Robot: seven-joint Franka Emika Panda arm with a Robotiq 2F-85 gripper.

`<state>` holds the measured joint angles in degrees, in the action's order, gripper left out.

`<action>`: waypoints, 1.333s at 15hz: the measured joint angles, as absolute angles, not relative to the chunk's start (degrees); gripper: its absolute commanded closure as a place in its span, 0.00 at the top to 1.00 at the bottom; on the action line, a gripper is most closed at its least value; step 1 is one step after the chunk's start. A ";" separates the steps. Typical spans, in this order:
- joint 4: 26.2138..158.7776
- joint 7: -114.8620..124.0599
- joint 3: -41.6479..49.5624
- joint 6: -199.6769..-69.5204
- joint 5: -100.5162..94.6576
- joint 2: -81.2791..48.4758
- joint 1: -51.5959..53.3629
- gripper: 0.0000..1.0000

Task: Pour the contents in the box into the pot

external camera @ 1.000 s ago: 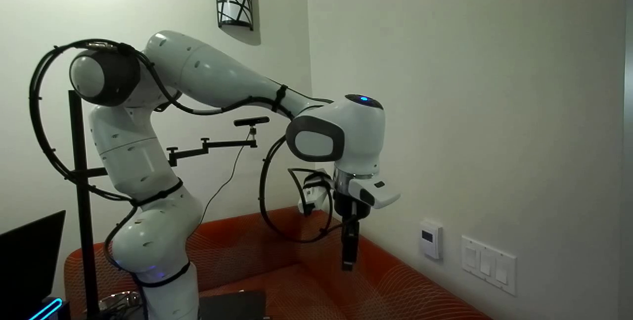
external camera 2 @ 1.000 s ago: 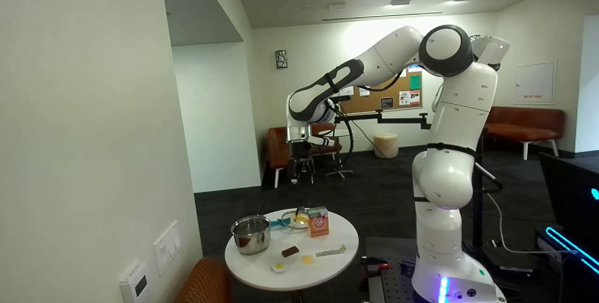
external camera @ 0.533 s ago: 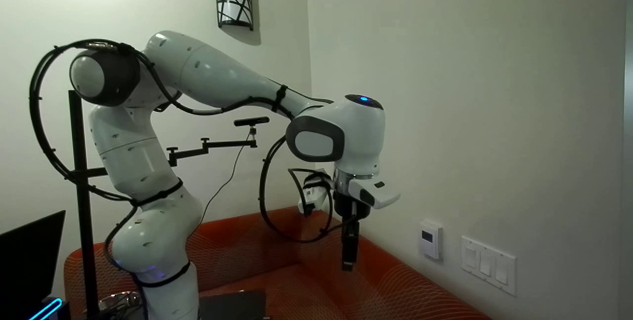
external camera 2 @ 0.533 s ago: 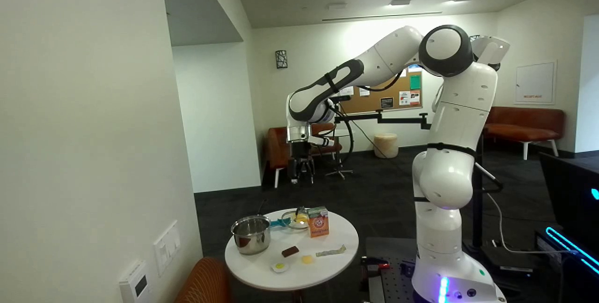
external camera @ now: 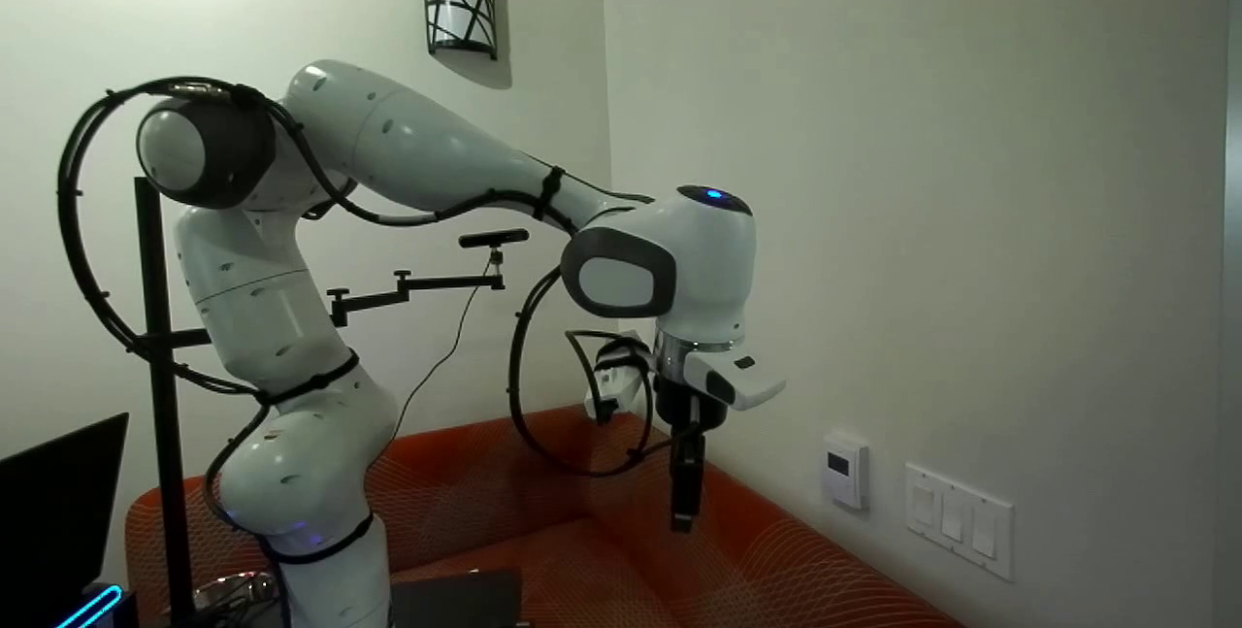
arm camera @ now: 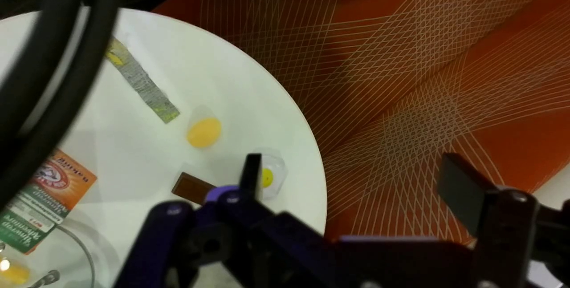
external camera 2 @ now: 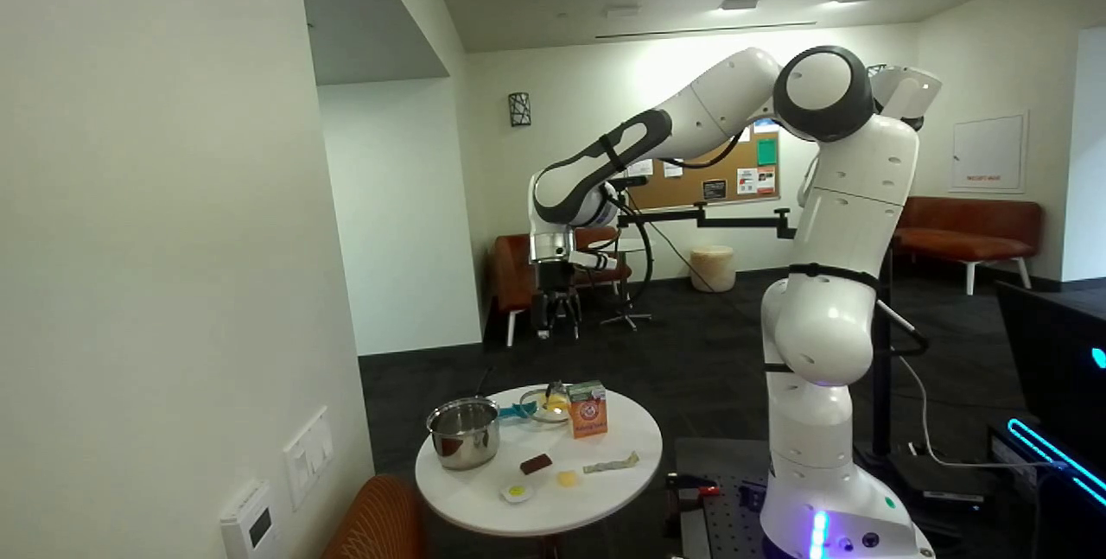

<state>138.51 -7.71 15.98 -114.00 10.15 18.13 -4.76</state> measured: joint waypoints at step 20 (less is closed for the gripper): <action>136.99 -20.61 17.36 -110.29 8.39 17.73 -8.84 1.00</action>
<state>136.99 -20.61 17.36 -110.29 8.39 17.73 -8.84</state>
